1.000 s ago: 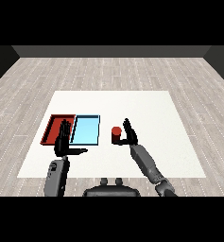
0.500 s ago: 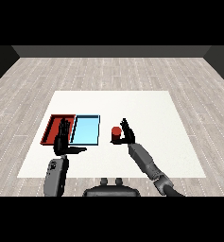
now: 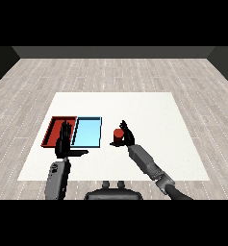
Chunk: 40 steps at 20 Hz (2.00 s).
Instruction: Pick the red can and put it in the red box
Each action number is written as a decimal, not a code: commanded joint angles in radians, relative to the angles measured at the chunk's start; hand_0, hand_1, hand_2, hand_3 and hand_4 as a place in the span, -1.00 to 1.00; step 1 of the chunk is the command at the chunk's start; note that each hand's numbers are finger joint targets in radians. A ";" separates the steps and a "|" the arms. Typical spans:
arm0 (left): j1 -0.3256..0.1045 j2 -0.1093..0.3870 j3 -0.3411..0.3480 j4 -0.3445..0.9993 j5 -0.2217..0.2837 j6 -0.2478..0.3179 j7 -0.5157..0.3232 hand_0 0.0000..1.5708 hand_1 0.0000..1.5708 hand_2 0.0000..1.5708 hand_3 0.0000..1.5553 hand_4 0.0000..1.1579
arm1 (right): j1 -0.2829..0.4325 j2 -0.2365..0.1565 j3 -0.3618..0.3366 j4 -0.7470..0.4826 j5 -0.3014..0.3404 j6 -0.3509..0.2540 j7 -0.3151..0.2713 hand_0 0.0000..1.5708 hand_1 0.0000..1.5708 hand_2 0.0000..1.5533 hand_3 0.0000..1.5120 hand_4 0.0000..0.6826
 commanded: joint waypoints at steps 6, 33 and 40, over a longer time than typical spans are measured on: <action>0.021 0.009 0.011 0.007 0.010 -0.024 -0.050 -1.00 -1.00 -1.00 -1.00 -1.00 | -0.101 0.000 0.094 0.085 -0.103 -0.073 -0.007 -1.00 -1.00 -1.00 -1.00 -1.00; -0.004 -0.011 -0.061 -0.028 -0.035 -0.003 0.058 -1.00 -1.00 -1.00 -1.00 -1.00 | -0.144 0.000 0.185 -0.030 -0.056 -0.395 -0.019 0.80 0.80 0.84 0.81 0.81; 0.026 -0.039 -0.173 -0.083 -0.065 0.044 0.090 -1.00 -1.00 -1.00 -1.00 -1.00 | -0.045 -0.107 0.180 -0.378 0.038 -0.476 0.087 0.86 0.86 0.85 0.84 0.93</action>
